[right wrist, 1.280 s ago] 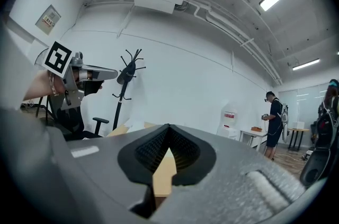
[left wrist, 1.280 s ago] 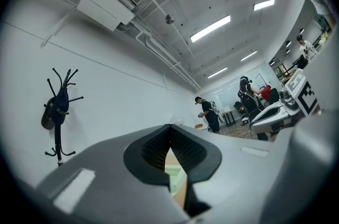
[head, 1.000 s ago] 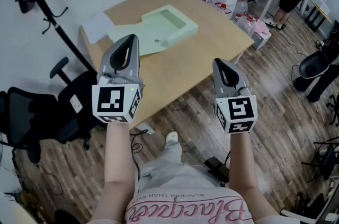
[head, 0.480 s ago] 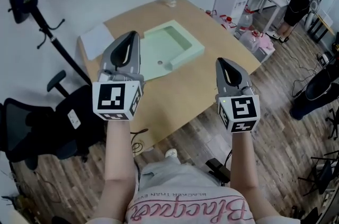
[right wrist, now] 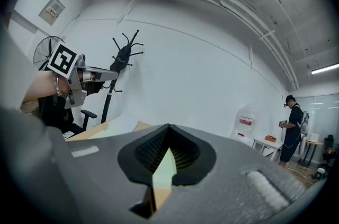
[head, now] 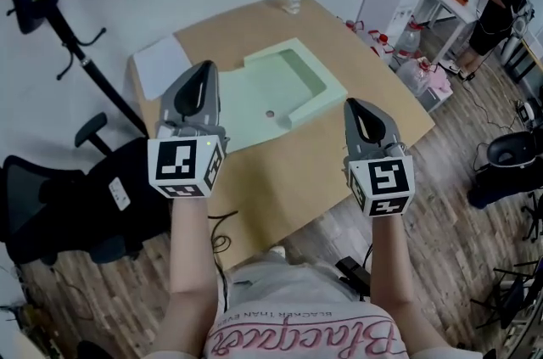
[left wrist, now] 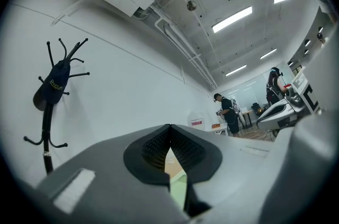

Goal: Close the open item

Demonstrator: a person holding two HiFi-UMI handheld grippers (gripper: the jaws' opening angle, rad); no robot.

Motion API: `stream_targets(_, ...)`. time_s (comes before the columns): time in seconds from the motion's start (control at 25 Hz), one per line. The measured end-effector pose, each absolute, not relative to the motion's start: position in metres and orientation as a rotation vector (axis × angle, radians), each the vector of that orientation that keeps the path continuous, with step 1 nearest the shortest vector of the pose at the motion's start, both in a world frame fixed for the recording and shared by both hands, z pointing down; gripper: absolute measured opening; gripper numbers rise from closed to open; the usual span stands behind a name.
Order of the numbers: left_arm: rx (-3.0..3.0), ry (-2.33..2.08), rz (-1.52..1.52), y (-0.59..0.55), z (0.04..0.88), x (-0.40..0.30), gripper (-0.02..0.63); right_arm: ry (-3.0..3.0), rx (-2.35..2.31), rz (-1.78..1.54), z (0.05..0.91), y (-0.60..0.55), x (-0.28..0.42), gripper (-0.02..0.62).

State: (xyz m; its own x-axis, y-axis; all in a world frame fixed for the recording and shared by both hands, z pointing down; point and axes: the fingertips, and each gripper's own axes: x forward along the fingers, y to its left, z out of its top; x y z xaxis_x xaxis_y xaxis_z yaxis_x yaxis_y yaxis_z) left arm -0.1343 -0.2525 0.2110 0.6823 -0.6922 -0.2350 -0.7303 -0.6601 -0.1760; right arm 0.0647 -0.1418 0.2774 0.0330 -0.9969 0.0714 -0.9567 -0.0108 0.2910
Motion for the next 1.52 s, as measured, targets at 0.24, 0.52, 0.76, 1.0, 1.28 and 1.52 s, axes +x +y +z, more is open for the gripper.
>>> stream_targets(0.24,-2.685,1.243,0.072,-0.271,0.267,-0.158,-0.002,-2.048,1.984,-0.163,0.302,-0.166,0.048,0.002)
stream_targets(0.52,-2.738,1.377,-0.084,-0.28,0.332,-0.19,-0.002,-2.114,1.877,-0.088,0.335,-0.185,0.019,0.002)
stream_targets(0.76,-2.76,1.51,-0.203,-0.288,0.384,-0.215,0.002,-2.168,1.79,-0.047,0.359,-0.198,0.002,0.002)
stream_targets(1.0,-2.782,1.649,-0.295,-0.291,0.429,-0.232,0.002,-2.2,1.72,-0.022,0.373,-0.206,-0.001,0.002)
stream_targets(1.28,-2.796,1.863,-0.446,-0.296,0.484,-0.244,0.003,-2.216,1.662,-0.023,0.378,-0.218,0.016,0.003)
stream_targets(1.52,-2.806,1.952,-0.556,-0.296,0.517,-0.241,0.009,-2.247,1.605,-0.028,0.381,-0.232,0.028,0.003)
